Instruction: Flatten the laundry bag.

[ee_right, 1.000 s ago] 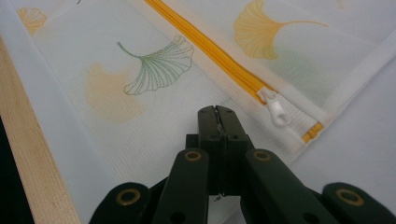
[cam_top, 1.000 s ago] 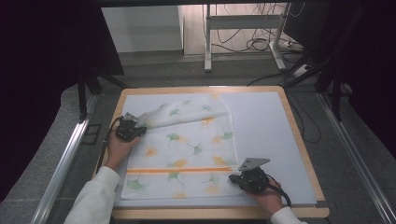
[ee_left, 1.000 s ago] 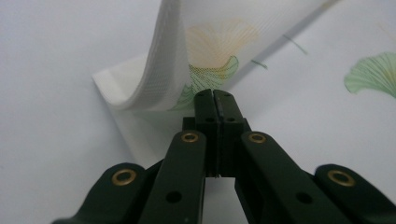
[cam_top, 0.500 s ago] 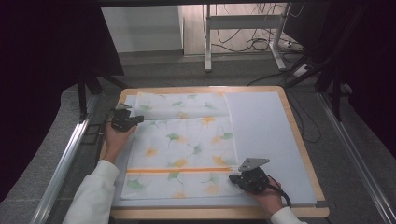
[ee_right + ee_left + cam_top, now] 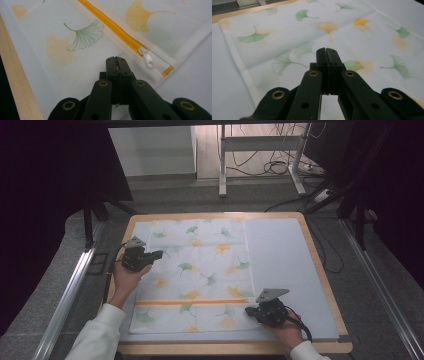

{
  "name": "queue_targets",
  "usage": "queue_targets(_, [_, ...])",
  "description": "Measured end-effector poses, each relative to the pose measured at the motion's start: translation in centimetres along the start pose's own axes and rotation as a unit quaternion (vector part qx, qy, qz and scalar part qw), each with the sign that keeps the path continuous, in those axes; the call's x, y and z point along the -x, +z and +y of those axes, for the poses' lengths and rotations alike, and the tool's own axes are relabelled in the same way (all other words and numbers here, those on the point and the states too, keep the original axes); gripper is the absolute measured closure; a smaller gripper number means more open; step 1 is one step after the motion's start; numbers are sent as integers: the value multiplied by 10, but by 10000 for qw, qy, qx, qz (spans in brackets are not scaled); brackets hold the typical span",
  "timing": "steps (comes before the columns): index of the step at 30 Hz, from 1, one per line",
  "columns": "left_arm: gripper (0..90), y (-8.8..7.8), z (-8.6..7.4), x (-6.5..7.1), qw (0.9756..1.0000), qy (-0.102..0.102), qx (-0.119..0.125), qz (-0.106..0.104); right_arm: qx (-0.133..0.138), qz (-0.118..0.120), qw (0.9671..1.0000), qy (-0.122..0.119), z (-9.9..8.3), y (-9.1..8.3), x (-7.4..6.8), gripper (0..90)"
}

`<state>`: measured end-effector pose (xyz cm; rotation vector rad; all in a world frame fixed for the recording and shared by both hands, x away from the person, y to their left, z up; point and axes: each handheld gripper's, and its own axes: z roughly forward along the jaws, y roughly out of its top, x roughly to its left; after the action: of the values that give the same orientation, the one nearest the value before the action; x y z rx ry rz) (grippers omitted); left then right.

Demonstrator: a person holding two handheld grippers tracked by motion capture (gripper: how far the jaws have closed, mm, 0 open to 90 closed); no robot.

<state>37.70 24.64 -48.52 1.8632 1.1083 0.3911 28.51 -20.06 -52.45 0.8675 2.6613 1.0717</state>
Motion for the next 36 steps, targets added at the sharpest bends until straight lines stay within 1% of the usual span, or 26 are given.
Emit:
queue_targets(2, [896, -3, 0, 11, 9999, 41, 3, -126, 6, -3, 10000, -3, 0, 0, 0, 892])
queue_targets(4, [894, -8, -3, 25, 9994, 95, 76, -327, 11, -14, 10000, 15, 0, 0, 0, 892])
queue_targets(5, [890, -8, -3, 25, 9994, 95, 76, -327, 11, -14, 10000, 15, 0, 0, 0, 892])
queue_targets(6, [885, -10, -6, 34, 9990, 111, 95, -411, 17, -14, 10000, 31, -1, 0, 0, 892])
queue_targets(7, [879, -10, -6, 34, 9990, 111, 95, -411, 17, -14, 10000, 31, -1, 0, 0, 892])
queue_targets(8, [863, -11, -9, 41, 9989, 183, 105, -412, 12, -19, 10000, 25, 0, 0, 0, 892])
queue_targets(9, [846, -11, -12, 45, 9988, 167, 128, -453, 4, -27, 10000, 21, 0, 0, -1, 892])
queue_targets(10, [822, -11, -12, 45, 9988, 167, 128, -453, 4, -27, 10000, 21, 0, 0, -1, 892])
queue_targets(11, [822, -10, -15, 49, 9984, 160, 108, -539, -1, -46, 10000, 27, 0, 0, -1, 892])
queue_targets(12, [729, -8, -19, 56, 9984, 245, -15, -511, -12, -92, 10000, -18, 0, 0, -3, 891])
queue_targets(13, [690, -7, -21, 61, 9984, 315, -60, -460, -14, -103, 9999, -27, 0, 0, -3, 892])
queue_targets(15, [569, -5, -24, 70, 9985, 390, -96, -361, -24, -104, 9999, -25, 0, 0, -3, 892])
queue_targets(16, [516, -4, -24, 74, 9982, 399, -136, -422, -16, -116, 9999, -22, 0, 0, -3, 892])
queue_targets(17, [483, -4, -24, 74, 9982, 399, -136, -422, -14, -111, 9999, -24, 0, -1, -3, 892])
queue_targets(18, [458, -4, -23, 82, 9975, 447, -129, -525, -9, -110, 9999, -15, -1, -1, -4, 892])
queue_targets(21, [366, -3, -22, 91, 9966, 499, -156, -629, 0, -129, 9999, -59, -1, -1, -4, 892])
queue_targets(22, [338, -2, -22, 94, 9964, 531, -191, -627, 1, -133, 9999, -67, -1, -1, -4, 892])
queue_targets(23, [314, -2, -22, 94, 9964, 531, -191, -627, 4, -140, 9999, -64, -1, -1, -5, 892])
queue_targets(24, [303, 1, -22, 99, 9958, 672, -262, -558, -11, -146, 9999, -77, -1, -2, -5, 892])
queue_targets(25, [300, 2, -23, 101, 9954, 715, -296, -557, -15, -147, 9999, -82, -1, -3, -6, 892])
queue_targets(27, [293, 3, -23, 105, 9951, 767, -310, -537, -19, -153, 9998, -95, -2, -4, -7, 892])
queue_targets(30, [287, 2, -24, 108, 9950, 786, -312, -534, -13, -159, 9998, -78, -3, -4, -7, 892])
queue_targets(32, [286, 2, -25, 113, 9946, 818, -327, -554, -10, -177, 9998, -19, -4, -6, -8, 892])
queue_targets(33, [284, 2, -25, 113, 9946, 818, -327, -554, -10, -182, 9998, -16, -5, -6, -8, 892])
queue_targets(36, [284, 3, -27, 120, 9936, 871, -368, -611, 0, -183, 9998, 29, -7, -9, -10, 891])
